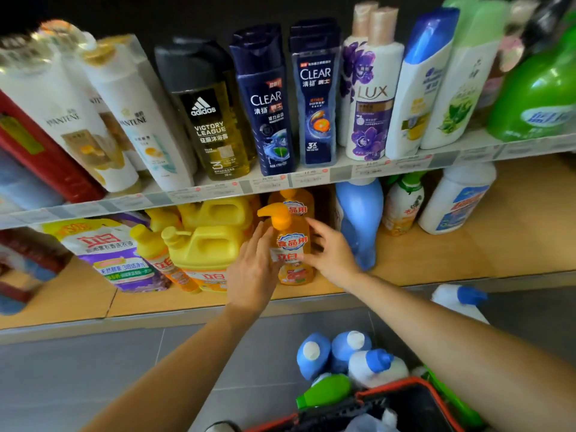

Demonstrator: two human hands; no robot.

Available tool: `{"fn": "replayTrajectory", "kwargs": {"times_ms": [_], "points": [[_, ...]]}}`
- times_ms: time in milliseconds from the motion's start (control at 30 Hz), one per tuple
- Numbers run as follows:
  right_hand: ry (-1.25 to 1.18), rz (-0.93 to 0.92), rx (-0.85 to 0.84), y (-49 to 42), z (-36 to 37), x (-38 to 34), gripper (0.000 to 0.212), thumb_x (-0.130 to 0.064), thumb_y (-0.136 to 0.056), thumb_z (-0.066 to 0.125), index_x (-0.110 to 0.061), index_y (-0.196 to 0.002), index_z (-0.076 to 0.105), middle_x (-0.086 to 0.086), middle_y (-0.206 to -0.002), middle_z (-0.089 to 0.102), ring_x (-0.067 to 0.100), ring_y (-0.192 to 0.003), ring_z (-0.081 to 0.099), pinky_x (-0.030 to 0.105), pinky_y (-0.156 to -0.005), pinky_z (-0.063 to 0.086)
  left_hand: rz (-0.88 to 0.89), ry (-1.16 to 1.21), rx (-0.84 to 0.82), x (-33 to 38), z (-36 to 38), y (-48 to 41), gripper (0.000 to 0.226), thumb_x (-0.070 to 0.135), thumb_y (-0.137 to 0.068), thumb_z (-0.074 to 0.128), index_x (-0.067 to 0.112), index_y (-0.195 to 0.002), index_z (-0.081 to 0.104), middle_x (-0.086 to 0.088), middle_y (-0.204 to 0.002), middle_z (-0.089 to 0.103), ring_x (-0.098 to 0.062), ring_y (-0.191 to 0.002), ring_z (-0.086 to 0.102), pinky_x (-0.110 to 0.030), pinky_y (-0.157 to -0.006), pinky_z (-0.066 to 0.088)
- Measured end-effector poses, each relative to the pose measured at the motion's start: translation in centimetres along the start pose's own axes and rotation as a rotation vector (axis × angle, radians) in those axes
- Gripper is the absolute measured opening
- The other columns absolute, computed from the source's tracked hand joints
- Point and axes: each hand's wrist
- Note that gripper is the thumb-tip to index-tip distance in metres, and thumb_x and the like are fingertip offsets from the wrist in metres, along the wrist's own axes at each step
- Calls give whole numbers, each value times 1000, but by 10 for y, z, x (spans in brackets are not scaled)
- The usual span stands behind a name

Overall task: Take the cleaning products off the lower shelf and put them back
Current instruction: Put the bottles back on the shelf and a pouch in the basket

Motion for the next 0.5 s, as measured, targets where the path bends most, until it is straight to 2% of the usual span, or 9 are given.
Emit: {"fn": "replayTrajectory", "kwargs": {"times_ms": [67,133,200,267,367,433,500], "points": [[56,-31,50,-3,3,4,85,-5,-76,84,-17,-148,41,4,-142,52,20,-127,56,41,-102,53,23,-45,40,0,-1,2,59,22,-79,85,9,-132,61,-10,-144,58,-29,-115,64,-34,-69,58],[83,3,87,-7,-1,8,95,-14,-70,89,-20,-149,37,5,-146,45,23,-128,53,44,-101,53,76,-45,103,-2,-3,0,48,24,-81,84,10,-122,63,-7,-136,58,-26,-113,60,-29,-68,53],[27,42,10,-11,-8,12,108,-13,-68,91,-25,-155,28,2,-152,42,22,-133,50,46,-105,49,152,-95,135,-5,-5,-2,43,28,-82,83,13,-117,64,-6,-131,58,-27,-111,57,-33,-76,49],[-31,65,-76,-13,-12,16,111,-6,-70,88,-30,-157,23,-2,-154,42,19,-133,50,44,-107,49,223,-220,108,-11,-7,-2,48,34,-83,81,20,-126,64,-6,-134,60,-30,-117,56,-40,-87,45],[-73,74,-86,-15,-12,20,108,-1,-74,84,-35,-156,23,-12,-143,43,14,-124,54,38,-101,52,281,-372,63,-22,-2,2,65,40,-85,78,27,-144,53,-6,-139,60,-29,-130,54,-43,-106,36],[-54,66,-81,-19,-11,21,104,-2,-76,82,-37,-155,24,-16,-136,43,11,-120,54,31,-96,53,285,-396,88,-26,4,2,62,39,-91,73,27,-147,49,-6,-139,61,-27,-134,54,-44,-114,28],[-5,43,-60,-25,-10,21,97,-4,-80,80,-33,-155,27,-15,-138,44,9,-118,53,26,-92,52,275,-386,128,-27,10,-1,54,38,-95,68,25,-145,51,-5,-136,63,-25,-131,56,-44,-115,26]]}}
Point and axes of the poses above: each hand's wrist, its own y-axis away from the middle knuckle, its own z-axis out of the palm, x = y × z
